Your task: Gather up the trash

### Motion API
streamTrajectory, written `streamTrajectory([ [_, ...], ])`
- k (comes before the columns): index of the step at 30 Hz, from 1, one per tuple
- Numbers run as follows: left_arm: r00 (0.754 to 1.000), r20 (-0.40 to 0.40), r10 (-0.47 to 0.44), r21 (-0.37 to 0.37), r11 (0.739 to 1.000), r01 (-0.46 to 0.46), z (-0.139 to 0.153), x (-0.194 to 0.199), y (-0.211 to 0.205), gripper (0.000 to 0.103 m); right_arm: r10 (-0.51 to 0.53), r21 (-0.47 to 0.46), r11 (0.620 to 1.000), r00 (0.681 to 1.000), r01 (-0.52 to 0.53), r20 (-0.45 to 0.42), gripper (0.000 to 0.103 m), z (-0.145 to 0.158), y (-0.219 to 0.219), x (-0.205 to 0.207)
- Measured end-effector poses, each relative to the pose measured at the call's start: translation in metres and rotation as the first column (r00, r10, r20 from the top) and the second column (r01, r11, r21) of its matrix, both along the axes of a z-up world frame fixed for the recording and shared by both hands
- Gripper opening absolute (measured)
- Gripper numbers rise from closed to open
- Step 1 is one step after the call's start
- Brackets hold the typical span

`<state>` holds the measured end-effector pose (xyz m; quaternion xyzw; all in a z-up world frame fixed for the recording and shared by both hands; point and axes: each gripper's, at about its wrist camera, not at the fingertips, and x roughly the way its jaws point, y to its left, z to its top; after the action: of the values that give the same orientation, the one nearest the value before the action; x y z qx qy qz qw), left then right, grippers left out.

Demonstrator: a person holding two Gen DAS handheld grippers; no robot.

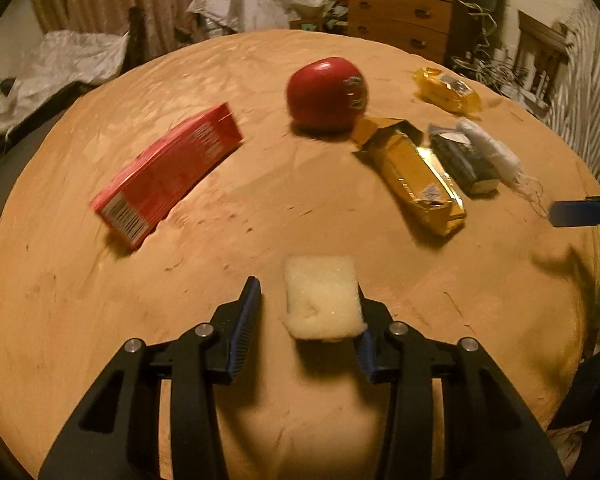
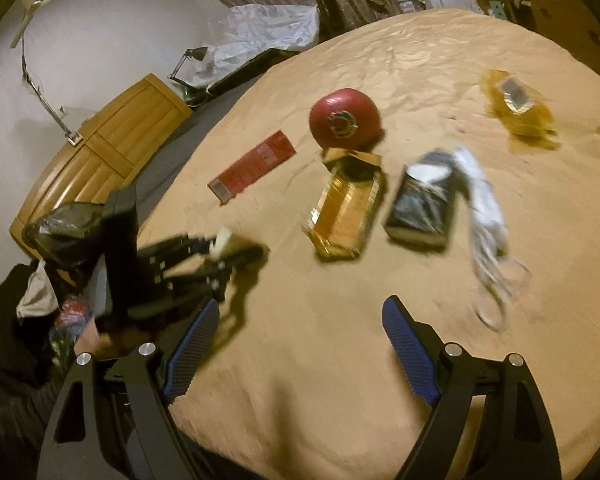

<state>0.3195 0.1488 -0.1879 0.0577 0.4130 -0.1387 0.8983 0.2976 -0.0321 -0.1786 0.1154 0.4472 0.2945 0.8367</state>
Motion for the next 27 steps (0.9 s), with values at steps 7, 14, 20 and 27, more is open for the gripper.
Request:
streamTrajectory([
  [7,1.000,-0.016,0.005,-0.013,1.000,-0.005,-0.004,0.002,0.001,0.046,-0.044,-0.050,0.998,0.999,0.044,-0.013,0.084,-0.005,0.036,0.058],
  [14,0.999,-0.011,0.034,-0.040,0.999,-0.035,-0.003,0.006,0.002,0.048,-0.087,-0.126,0.988,0.996,0.084,-0.011,0.084,-0.008,0.063,0.097],
  [20,0.996,-0.014,0.087,-0.065,0.994,-0.088,-0.003,0.006,0.001,0.048,-0.092,-0.240,0.967,0.996,0.090,0.003,0.075,-0.025,0.079,0.110],
  [27,0.988,-0.003,0.156,-0.116,0.981,-0.156,-0.001,-0.002,0.004,0.032,-0.071,-0.269,0.959,0.993,0.094,0.095,0.030,-0.023,0.078,0.101],
])
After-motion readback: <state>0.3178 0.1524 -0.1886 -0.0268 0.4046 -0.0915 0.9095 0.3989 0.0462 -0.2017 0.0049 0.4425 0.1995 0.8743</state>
